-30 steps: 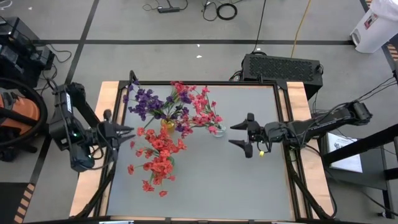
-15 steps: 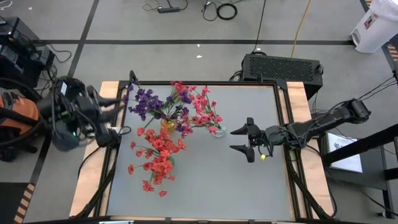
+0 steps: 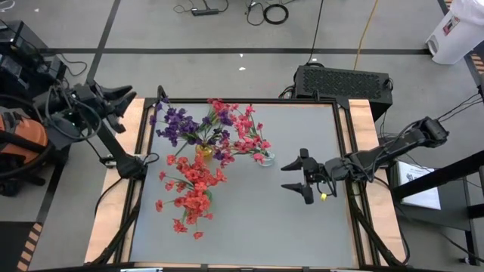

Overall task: Sort flowers into vase by color
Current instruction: Put the pink flowers into the green vase

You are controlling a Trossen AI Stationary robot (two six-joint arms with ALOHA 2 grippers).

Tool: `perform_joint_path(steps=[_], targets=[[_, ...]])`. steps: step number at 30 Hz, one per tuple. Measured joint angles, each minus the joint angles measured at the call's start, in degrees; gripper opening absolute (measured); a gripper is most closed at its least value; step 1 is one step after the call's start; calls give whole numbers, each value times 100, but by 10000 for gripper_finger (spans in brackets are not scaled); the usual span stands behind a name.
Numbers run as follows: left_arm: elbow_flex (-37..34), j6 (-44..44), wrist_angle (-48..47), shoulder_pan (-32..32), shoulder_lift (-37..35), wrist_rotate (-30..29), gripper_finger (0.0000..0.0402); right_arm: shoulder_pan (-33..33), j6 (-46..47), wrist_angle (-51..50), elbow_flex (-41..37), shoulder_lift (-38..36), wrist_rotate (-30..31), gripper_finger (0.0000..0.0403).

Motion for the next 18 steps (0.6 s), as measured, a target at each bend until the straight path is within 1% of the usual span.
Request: perform_joint_path(steps=[6, 7, 9, 11, 14, 15, 16, 18], targets=[[26, 88, 109, -29, 57, 1, 121, 49, 0, -2, 0, 0, 0, 299], [27, 121, 243, -51, 107, 0, 121, 49, 0, 0, 0, 0, 0, 299], [27, 476, 668, -117, 280, 2, 121, 49, 0, 0, 0, 0, 0, 299], [27, 1146, 1406, -150, 510, 4, 121, 49, 0, 0, 0, 0, 0, 299], [27, 2654, 2868, -123, 881, 26, 121, 49, 0, 0, 0, 0, 0, 299], [27, 3214, 3408, -77, 1003, 183, 121, 49, 0, 0, 0, 1, 0, 299], [27, 3782, 3960, 2, 1112, 494, 121, 49, 0, 0, 0, 2, 0, 299], [25, 4845, 5195, 245, 1315, 1327, 121, 49, -7, 0, 0, 12, 0, 299]])
